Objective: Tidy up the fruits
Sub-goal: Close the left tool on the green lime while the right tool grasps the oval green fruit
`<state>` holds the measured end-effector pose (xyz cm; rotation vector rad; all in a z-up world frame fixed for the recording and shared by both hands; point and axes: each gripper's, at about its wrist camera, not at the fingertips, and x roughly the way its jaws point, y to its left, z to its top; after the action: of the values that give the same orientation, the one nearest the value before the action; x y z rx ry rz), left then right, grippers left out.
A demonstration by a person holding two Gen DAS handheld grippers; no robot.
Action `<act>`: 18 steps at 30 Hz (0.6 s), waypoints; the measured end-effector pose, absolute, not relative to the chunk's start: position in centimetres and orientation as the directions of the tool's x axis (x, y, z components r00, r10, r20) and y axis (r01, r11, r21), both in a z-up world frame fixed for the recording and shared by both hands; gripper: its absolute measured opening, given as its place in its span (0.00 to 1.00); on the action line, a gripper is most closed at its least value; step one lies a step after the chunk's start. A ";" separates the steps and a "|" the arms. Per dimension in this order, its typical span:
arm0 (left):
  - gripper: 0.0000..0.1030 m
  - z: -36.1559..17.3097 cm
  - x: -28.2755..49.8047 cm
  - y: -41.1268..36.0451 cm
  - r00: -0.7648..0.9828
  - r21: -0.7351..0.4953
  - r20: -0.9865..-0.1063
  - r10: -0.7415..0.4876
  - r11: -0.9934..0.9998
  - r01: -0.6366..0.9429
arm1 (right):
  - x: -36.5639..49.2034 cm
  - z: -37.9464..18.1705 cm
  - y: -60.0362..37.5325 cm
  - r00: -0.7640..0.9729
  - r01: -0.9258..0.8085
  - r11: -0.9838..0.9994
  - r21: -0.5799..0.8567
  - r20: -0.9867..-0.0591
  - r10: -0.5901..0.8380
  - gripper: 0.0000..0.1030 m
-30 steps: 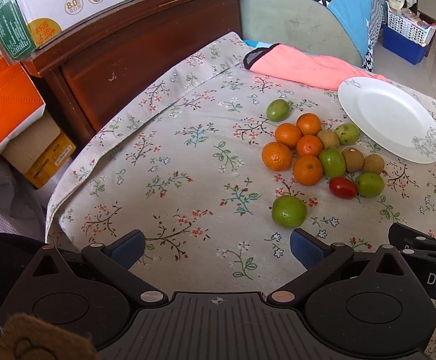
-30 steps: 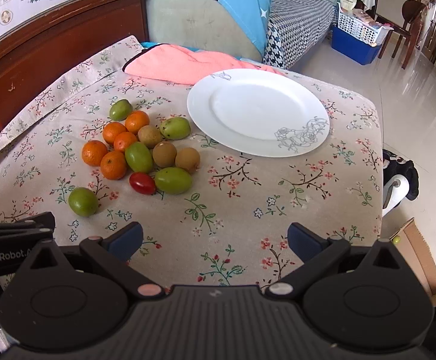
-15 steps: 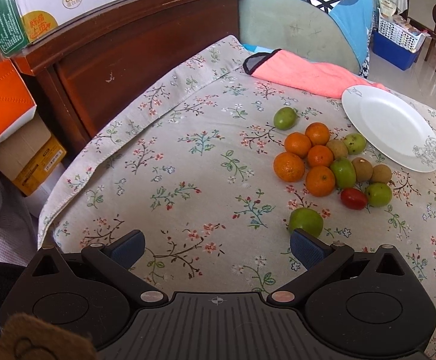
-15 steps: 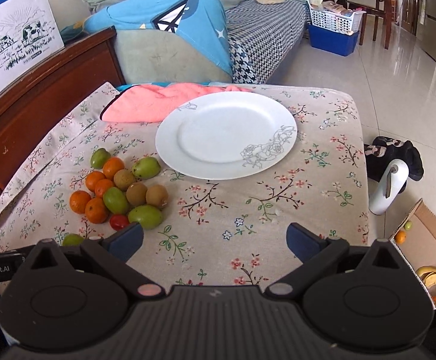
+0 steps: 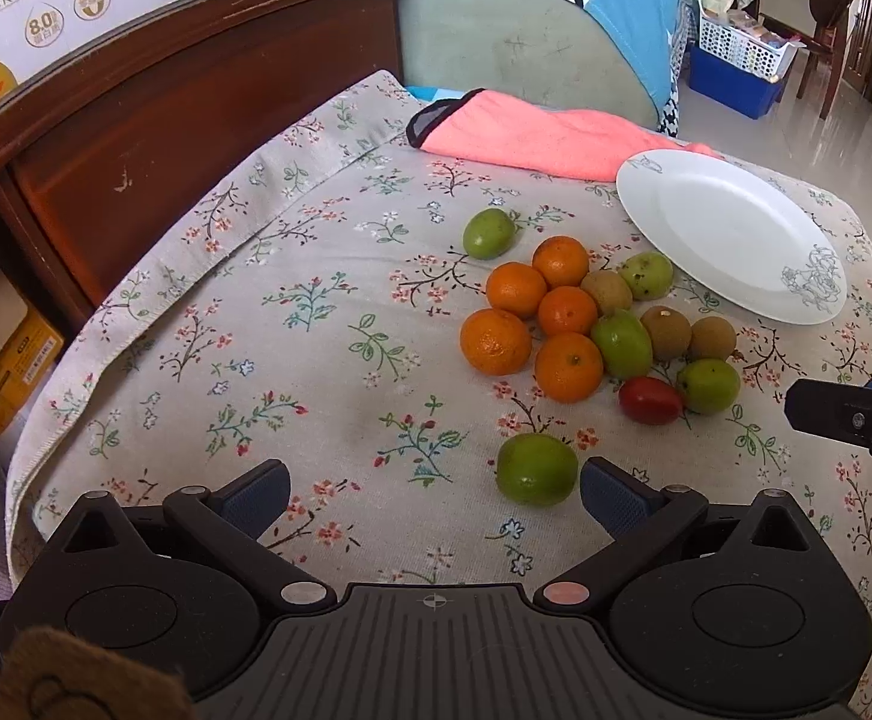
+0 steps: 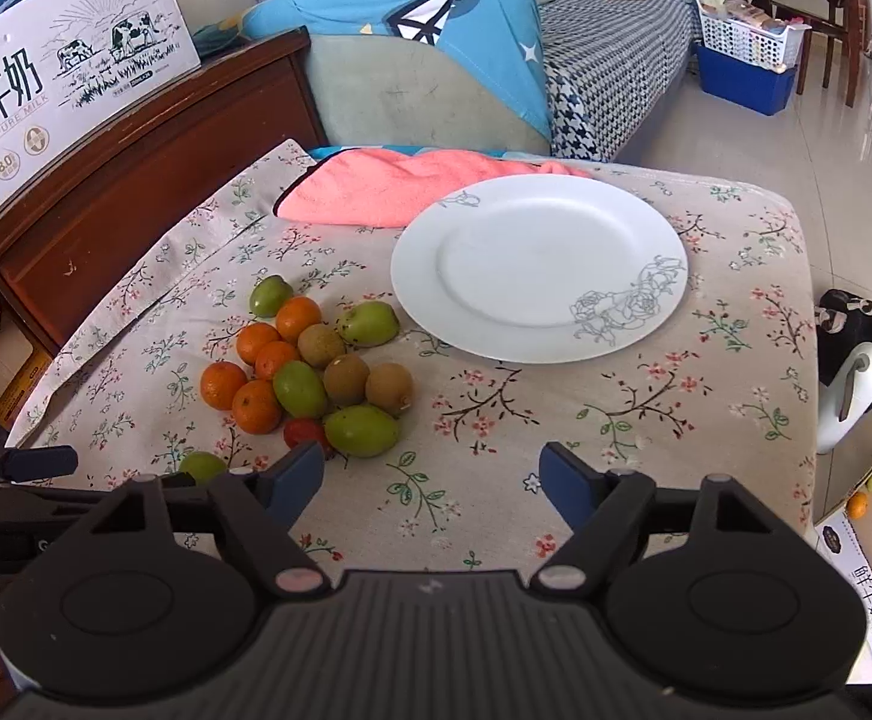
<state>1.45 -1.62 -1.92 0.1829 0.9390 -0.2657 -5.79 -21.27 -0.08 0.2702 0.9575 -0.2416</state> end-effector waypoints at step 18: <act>0.92 -3.2 1.4 -2.8 0.574 0.008 -0.795 -0.197 0.942 0.334 | -2.9 -2.8 -20.8 0.539 0.323 0.933 0.158 -0.841 -0.044 0.58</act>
<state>1.40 -2.77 -3.18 0.1636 0.9081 -0.3130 -2.90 -20.77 -2.82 0.3121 0.9813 -0.2226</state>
